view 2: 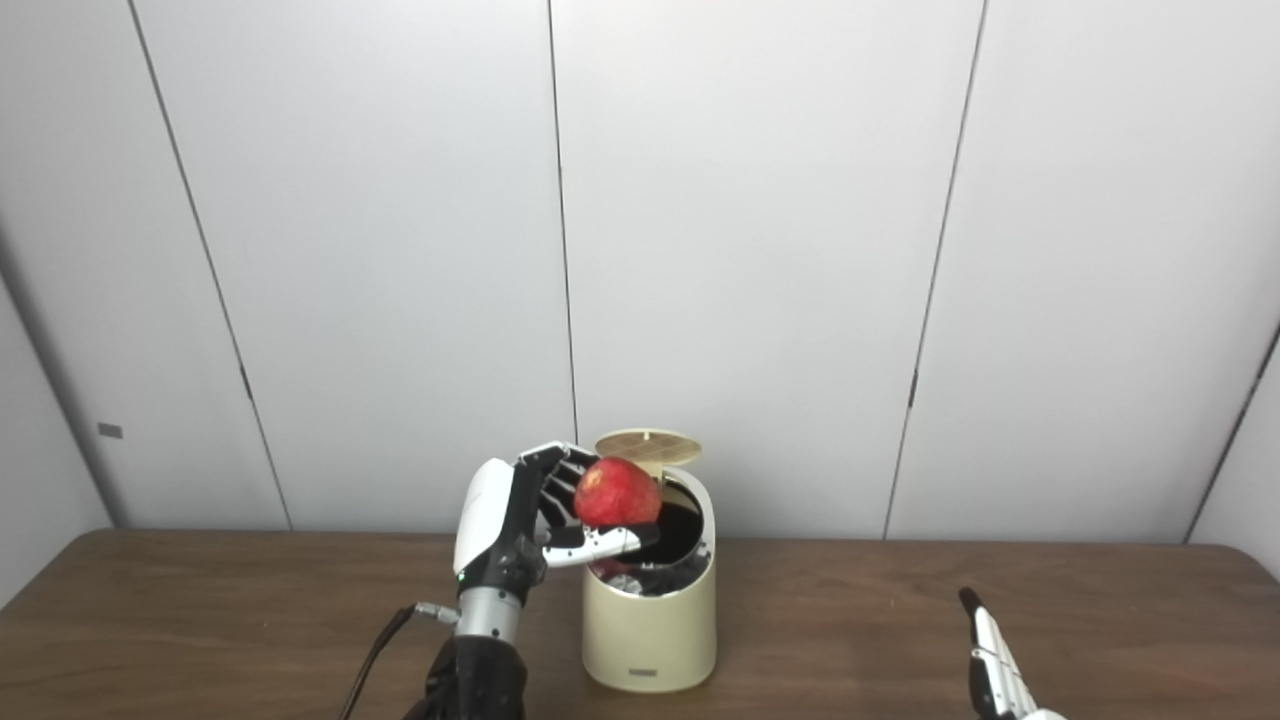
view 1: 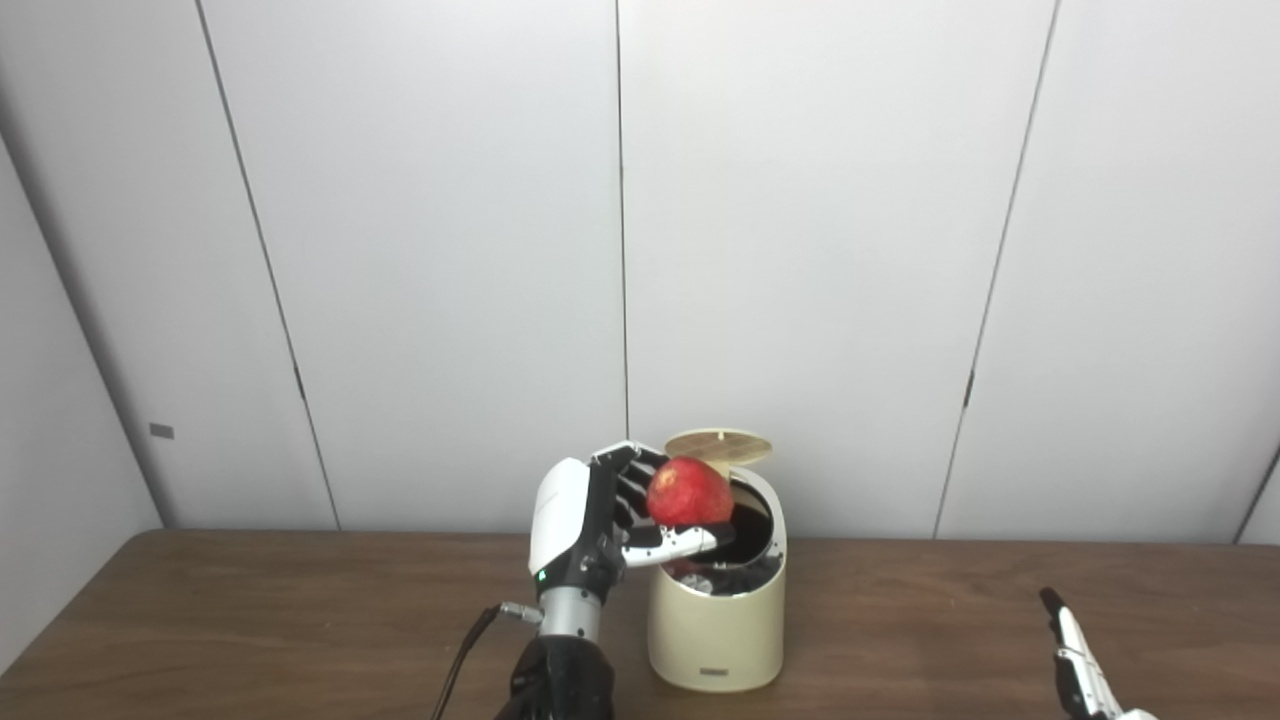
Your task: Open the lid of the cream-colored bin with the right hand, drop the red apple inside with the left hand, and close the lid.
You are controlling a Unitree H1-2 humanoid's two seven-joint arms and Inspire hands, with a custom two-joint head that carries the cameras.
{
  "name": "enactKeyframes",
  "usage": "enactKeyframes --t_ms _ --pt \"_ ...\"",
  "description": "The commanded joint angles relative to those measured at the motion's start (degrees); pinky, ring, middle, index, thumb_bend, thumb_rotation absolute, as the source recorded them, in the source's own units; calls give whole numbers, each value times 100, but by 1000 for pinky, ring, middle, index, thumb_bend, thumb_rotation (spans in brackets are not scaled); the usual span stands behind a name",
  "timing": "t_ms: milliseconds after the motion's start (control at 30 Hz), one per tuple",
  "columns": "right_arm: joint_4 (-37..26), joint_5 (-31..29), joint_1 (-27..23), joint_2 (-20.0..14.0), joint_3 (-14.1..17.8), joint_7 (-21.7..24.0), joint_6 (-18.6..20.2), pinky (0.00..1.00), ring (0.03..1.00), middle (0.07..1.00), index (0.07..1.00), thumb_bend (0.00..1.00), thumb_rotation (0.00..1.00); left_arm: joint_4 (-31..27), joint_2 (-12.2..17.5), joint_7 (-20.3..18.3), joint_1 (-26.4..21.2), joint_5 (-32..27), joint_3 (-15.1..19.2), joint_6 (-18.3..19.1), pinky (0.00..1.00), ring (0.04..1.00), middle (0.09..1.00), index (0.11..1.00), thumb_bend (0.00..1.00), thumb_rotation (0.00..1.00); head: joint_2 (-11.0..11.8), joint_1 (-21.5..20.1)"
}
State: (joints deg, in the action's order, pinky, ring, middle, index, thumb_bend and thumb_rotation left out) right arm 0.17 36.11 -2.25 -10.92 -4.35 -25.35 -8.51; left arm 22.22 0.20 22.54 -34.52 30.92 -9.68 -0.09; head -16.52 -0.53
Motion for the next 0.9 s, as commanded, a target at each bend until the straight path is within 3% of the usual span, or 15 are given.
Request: enactKeyframes --t_ms 0,267,333,367,400,467,667,867 --pt "420 49 143 309 -153 -91 -59 843 939 974 1000 882 889 -86 -23 -64 -259 -2 -78 -183 335 430 469 500 504 0 -7 -3" --pt "308 33 177 346 -162 -19 20 834 931 972 1000 865 869 -390 55 -627 -203 -129 -164 149 370 446 478 500 520 0 -26 -31" --pt "294 42 184 355 -164 -18 41 824 926 970 1000 859 863 -468 68 -765 -187 -150 -173 290 374 451 500 490 521 51 -27 -29" --pt "285 41 188 358 -168 -20 46 822 923 968 1000 855 857 -495 70 -808 -179 -159 -174 338 376 453 509 508 805 135 -27 -29" --pt "277 56 192 352 -177 -29 47 821 922 966 1000 853 855 -521 78 -850 -173 -148 -185 385 379 455 513 514 901 169 -27 -29" --pt "247 80 202 350 -192 -17 87 810 918 963 1000 846 857 -568 100 -932 -164 -116 -212 479 396 473 529 529 981 256 -32 -33" --pt "184 84 238 361 -196 -4 98 806 911 962 1000 839 843 -707 169 -1078 -122 -58 -323 615 418 492 548 557 1000 356 -47 -44" --pt "122 67 272 380 -198 20 100 817 915 961 1000 832 835 -782 186 -1188 -108 -109 -357 699 447 521 567 576 1000 388 -51 -51"
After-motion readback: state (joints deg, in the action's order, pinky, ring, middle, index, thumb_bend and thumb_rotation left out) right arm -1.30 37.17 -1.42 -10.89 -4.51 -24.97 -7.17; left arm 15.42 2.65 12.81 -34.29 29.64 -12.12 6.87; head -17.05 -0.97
